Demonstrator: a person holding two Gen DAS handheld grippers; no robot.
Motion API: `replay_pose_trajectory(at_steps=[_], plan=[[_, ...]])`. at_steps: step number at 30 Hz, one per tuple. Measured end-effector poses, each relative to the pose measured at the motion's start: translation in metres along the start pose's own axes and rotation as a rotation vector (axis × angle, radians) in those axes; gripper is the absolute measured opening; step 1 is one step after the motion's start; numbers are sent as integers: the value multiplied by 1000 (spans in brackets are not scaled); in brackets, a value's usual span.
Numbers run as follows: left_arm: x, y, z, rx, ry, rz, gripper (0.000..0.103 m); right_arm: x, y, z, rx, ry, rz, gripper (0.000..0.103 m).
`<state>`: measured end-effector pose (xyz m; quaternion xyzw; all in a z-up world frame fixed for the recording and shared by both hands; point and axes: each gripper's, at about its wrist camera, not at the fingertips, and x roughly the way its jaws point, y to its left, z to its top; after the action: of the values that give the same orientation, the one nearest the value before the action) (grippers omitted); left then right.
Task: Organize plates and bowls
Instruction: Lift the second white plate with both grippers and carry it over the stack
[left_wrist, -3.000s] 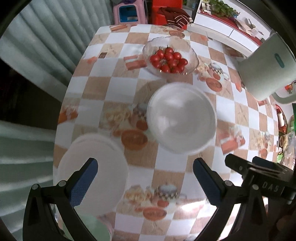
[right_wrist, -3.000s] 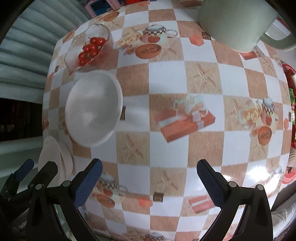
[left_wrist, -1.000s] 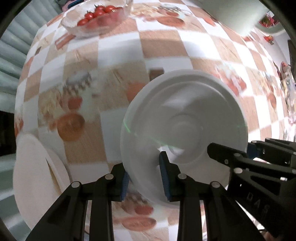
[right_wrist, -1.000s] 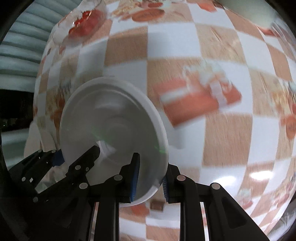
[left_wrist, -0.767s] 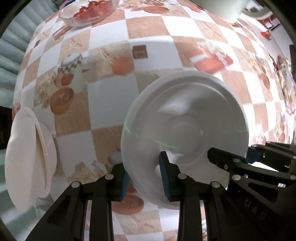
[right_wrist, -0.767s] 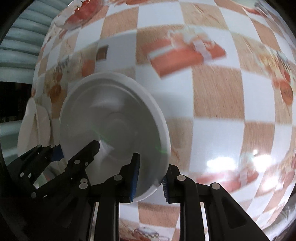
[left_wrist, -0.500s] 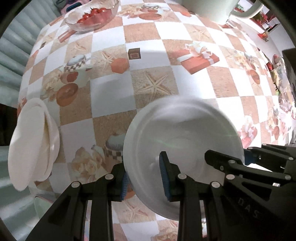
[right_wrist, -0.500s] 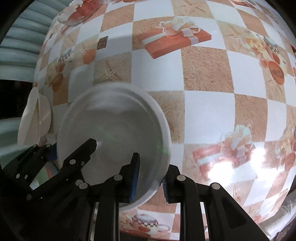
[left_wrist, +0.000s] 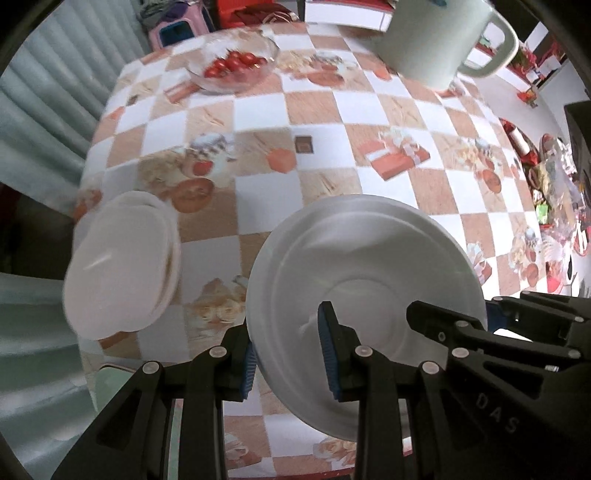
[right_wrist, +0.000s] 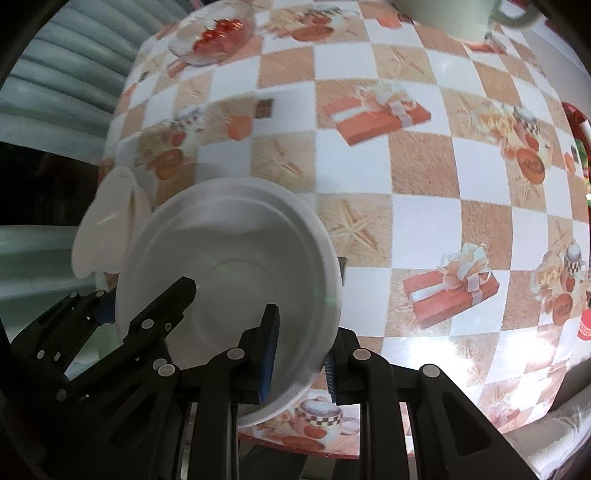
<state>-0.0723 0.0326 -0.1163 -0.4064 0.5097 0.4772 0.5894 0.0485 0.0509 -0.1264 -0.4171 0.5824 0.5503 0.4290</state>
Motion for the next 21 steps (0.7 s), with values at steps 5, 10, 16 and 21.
replay_pose_trajectory(at_steps=[5, 10, 16, 21], plan=[[-20, 29, 2, -46, -41, 4, 33, -22, 23, -7, -45, -36, -1, 25], [-47, 56, -11, -119, -86, 6, 33, -29, 62, -4, -105, -60, -6, 25], [-67, 90, -19, -206, -121, 20, 33, -34, 105, -2, -176, -82, -1, 25], [-71, 117, -18, -258, -137, 37, 33, -34, 133, 6, -226, -96, 1, 25]])
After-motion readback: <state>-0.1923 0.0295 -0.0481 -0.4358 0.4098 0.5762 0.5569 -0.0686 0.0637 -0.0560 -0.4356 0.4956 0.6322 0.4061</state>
